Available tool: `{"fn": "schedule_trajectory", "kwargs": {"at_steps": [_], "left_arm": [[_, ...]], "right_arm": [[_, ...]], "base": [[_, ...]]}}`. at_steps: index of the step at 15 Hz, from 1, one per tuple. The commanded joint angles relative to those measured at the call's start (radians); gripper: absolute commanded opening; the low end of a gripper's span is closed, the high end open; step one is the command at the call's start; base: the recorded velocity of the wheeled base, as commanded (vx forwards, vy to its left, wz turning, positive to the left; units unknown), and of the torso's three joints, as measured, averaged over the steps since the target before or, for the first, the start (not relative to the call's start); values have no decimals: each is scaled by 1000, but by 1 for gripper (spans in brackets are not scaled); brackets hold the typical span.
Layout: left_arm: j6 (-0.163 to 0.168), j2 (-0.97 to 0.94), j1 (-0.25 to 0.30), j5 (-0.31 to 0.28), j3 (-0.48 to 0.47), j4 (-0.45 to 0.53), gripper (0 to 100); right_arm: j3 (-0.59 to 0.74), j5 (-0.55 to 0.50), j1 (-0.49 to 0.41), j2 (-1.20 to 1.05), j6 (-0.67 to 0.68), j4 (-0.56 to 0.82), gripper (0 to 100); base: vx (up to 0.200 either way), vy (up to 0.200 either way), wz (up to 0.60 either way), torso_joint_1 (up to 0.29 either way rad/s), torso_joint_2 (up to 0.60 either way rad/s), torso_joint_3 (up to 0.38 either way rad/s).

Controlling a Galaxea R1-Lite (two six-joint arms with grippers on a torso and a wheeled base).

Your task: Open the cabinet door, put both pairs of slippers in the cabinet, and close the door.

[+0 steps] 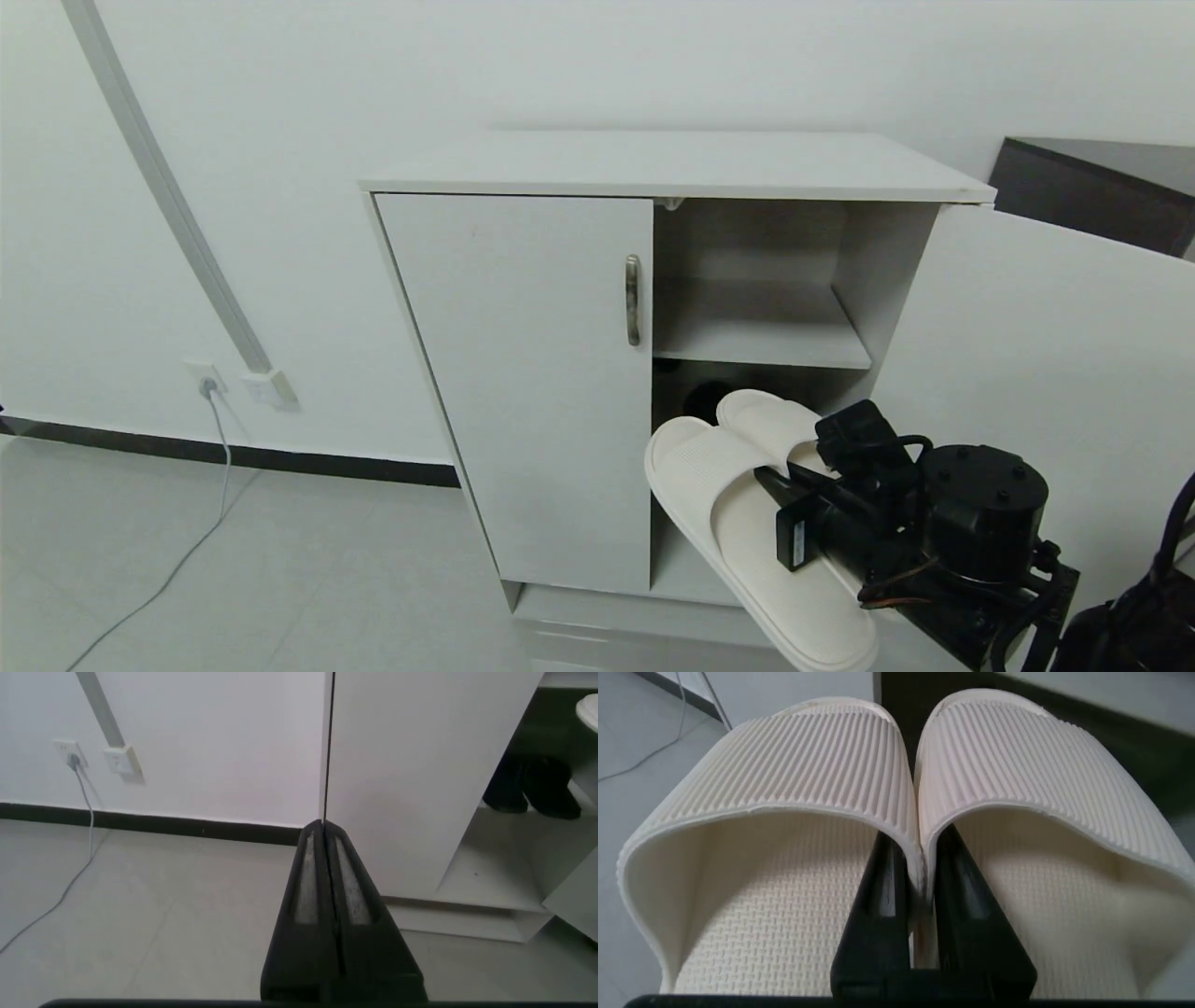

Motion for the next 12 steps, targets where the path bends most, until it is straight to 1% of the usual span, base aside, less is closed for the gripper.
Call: {"fn": "schedule_trajectory", "kwargs": {"at_steps": [1, 5, 7, 10, 12], "left_arm": [[0, 1, 1, 1, 0, 0, 0], [0, 1, 1, -1, 0, 0, 0], [0, 1, 0, -1, 0, 0, 0], [0, 1, 0, -1, 0, 0, 0], [0, 1, 1, -1, 0, 0, 0]], "right_arm": [[3, 0, 0, 2, 0, -1, 0], [4, 0, 8, 2, -2, -1, 0], [7, 0, 9, 2, -13, -1, 0], [20, 6, 17, 1, -20, -1, 0], [47, 61, 19, 2, -23, -30, 0]], "base": [[0, 0, 0, -71, 452, 383], [0, 0, 0, -25, 400, 375], [0, 0, 0, 2, 139, 132], [0, 0, 0, 1, 19, 15], [0, 0, -600, 0, 5, 12]]}}
